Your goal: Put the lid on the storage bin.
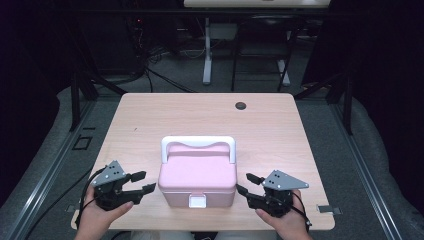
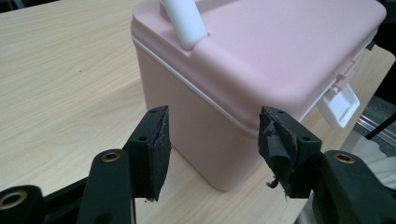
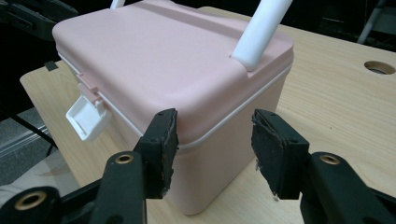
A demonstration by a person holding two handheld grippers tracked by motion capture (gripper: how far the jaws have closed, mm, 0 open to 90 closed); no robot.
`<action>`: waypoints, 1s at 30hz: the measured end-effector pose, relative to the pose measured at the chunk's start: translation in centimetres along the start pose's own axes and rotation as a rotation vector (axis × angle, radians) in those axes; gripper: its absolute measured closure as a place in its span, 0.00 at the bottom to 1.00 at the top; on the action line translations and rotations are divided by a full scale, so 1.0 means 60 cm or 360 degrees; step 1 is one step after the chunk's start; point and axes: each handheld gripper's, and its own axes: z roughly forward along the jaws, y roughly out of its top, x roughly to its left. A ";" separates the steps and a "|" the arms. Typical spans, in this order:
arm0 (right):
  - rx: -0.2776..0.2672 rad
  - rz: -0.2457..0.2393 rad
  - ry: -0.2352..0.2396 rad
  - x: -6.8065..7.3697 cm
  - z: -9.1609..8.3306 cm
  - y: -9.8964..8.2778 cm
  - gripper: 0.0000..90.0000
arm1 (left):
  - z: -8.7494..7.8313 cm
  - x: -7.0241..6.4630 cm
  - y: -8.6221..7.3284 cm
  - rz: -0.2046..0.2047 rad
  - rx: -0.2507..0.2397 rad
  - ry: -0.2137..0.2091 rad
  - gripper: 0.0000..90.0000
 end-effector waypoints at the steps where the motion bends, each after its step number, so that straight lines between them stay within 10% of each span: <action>1: -0.0005 0.0006 -0.0005 -0.002 0.000 0.002 0.55 | 0.000 0.002 0.001 -0.0002 -0.0005 0.0004 0.49; 30: -0.0050 0.0206 -0.0294 -0.090 0.047 0.010 0.53 | 0.038 0.099 -0.009 -0.0231 -0.0075 0.0271 0.50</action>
